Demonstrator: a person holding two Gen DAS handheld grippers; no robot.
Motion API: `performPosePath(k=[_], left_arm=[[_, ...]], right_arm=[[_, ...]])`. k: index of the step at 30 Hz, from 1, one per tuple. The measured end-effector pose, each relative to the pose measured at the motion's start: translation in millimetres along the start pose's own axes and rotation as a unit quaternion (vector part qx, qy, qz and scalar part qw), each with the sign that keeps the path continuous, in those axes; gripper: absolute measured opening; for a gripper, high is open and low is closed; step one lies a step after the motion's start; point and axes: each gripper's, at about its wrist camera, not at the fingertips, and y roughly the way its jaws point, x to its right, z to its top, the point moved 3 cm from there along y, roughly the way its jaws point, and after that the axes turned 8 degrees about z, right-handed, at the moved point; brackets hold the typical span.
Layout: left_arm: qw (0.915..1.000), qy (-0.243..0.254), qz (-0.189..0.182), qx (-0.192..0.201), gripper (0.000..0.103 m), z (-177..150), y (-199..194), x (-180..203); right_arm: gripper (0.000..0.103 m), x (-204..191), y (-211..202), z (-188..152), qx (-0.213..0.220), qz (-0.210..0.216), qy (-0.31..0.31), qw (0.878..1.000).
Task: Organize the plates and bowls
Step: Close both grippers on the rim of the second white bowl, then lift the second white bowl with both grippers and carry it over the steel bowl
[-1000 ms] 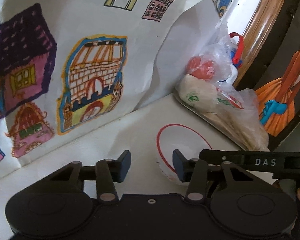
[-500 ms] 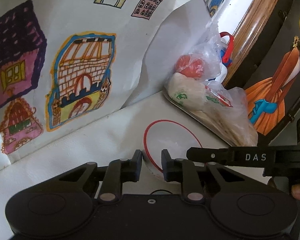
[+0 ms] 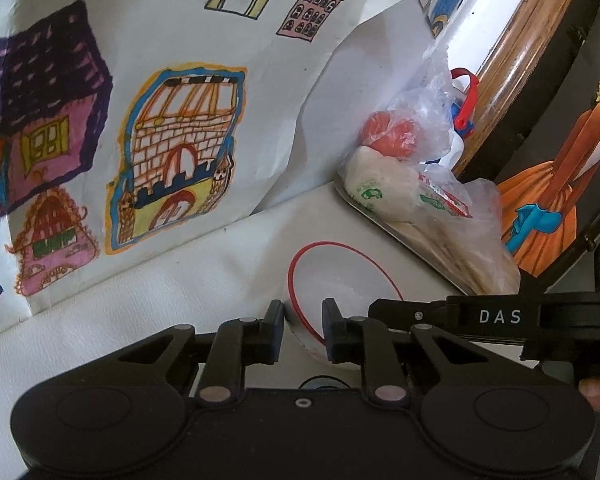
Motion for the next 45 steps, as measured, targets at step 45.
performPosePath(k=[45], left_arm=[[0.9980, 0.034, -0.044, 0.029, 0.019, -86, -219, 36]], right_arm=[[0.013, -93, -205, -142, 0.056, 0.024, -0.005, 0.998]])
